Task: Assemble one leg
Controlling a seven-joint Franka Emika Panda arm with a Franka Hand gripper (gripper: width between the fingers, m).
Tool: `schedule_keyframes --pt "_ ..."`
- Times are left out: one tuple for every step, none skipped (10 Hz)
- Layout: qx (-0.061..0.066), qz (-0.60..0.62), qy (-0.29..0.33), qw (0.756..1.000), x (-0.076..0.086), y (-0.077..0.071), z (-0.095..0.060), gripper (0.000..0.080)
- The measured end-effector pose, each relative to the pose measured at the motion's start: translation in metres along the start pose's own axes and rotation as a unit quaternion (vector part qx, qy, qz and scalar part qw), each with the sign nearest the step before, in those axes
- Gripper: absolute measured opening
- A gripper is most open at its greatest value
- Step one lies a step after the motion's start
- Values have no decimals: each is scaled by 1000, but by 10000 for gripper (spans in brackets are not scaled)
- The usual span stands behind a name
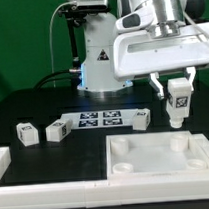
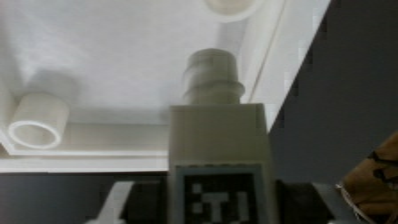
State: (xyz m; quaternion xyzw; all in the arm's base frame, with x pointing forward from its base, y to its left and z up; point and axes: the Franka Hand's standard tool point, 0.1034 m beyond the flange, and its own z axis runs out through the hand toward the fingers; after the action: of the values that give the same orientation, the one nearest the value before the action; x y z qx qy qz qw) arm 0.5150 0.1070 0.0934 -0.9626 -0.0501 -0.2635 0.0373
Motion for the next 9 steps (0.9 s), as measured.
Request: schedule_keyframes --pt "-1 -9 -9 1000 1 3 5 290" --pt "3 -11 -20 1000 13 -1 10 290" --pt "6 -12 -8 1000 28 -4 16 290" --pt "7 -11 -5 1000 34 -6 24 290" --pt "9 -12 -7 1000 46 -7 31 290" --pt "11 -15 -5 1000 60 -9 35 290" --pt "11 -15 0 1000 62 -9 35 290" --pt "11 -15 -1 1000 61 -9 36 290" --pt "11 -15 -1 1000 61 -9 36 290"
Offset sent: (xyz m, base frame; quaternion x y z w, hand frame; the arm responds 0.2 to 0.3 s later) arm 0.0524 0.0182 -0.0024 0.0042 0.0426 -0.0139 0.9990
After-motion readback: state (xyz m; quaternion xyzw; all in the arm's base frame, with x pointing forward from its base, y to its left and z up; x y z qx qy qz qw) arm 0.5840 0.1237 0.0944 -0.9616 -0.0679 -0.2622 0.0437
